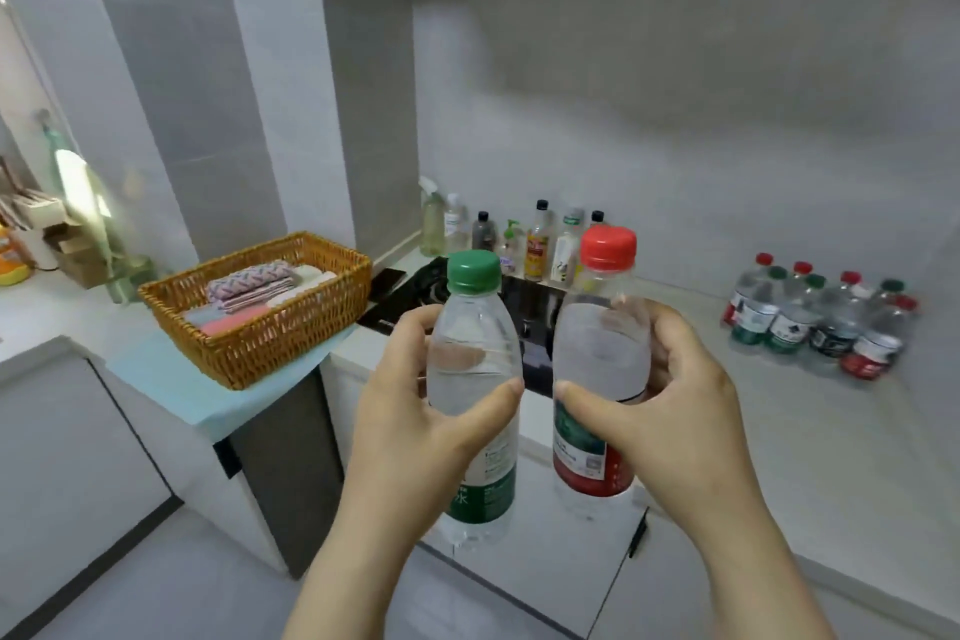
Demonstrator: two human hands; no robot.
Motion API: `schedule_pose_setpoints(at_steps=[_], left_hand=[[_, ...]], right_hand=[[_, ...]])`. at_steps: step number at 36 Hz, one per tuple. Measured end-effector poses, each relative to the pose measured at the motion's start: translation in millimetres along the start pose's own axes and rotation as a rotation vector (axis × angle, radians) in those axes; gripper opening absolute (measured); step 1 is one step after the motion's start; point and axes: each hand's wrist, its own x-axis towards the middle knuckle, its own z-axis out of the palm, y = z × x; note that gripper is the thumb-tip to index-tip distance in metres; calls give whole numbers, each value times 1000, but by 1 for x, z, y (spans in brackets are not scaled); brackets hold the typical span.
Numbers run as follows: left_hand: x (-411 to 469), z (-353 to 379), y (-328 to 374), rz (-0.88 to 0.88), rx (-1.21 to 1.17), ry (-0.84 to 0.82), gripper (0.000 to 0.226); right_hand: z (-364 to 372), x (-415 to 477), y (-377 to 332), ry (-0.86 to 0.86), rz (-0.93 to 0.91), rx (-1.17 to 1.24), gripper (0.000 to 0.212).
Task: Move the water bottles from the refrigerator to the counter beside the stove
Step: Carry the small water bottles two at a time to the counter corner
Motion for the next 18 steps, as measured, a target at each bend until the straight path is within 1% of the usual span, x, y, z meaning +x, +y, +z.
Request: schedule_pose_setpoints(at_steps=[3, 8, 12, 18], left_hand=[[9, 31, 7, 12, -30, -53, 44], [23, 90, 20, 55, -46, -118, 44], [34, 141, 32, 80, -56, -139, 44], [44, 214, 45, 98, -76, -181, 45]], right_hand=[[-29, 5, 11, 56, 7, -7, 59], [-80, 19, 34, 122, 34, -28, 63], [-125, 35, 54, 170, 44, -44, 58], [-188, 56, 82, 228, 67, -85, 60]])
